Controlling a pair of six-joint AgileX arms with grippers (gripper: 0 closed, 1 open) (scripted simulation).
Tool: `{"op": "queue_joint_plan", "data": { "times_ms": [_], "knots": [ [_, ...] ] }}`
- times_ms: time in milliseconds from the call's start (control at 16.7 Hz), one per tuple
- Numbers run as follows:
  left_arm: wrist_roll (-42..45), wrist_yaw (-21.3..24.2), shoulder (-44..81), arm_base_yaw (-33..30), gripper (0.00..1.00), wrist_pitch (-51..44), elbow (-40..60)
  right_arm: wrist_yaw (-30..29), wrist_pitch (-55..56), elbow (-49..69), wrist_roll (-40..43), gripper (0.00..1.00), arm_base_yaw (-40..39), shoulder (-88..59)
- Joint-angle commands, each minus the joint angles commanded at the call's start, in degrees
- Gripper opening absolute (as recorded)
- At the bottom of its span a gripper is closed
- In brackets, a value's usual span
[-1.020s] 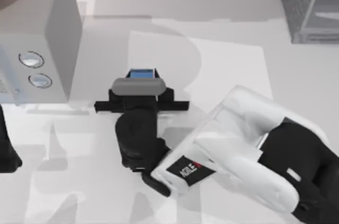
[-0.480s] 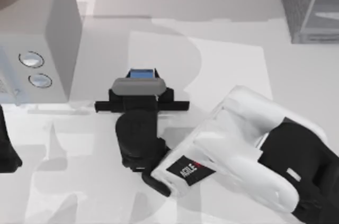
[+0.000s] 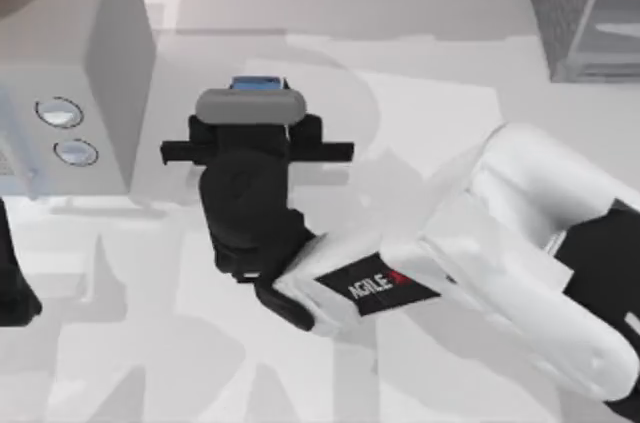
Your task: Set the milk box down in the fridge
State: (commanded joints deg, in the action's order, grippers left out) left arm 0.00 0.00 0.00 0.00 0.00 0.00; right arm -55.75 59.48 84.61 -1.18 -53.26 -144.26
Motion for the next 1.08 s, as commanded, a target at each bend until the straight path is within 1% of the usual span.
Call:
{"op": "queue_joint_plan", "data": {
  "times_ms": [360, 780, 900, 1080],
  "knots": [
    [0.0, 0.0, 0.0, 0.0, 1.0, 0.0, 0.0, 0.2, -11.2, -1.6, -0.1, 0.0, -0.3, 12.1],
    [0.0, 0.0, 0.0, 0.0, 1.0, 0.0, 0.0, 0.5, -11.9, -1.8, -0.2, 0.0, 0.0, 13.2],
    [0.0, 0.0, 0.0, 0.0, 1.0, 0.0, 0.0, 2.1, -12.9, -3.6, -0.3, 0.0, 1.2, 16.1],
    [0.0, 0.0, 0.0, 0.0, 1.0, 0.0, 0.0, 6.2, -16.2, -9.3, -0.6, 0.0, 4.9, 24.9]
  ]
}}
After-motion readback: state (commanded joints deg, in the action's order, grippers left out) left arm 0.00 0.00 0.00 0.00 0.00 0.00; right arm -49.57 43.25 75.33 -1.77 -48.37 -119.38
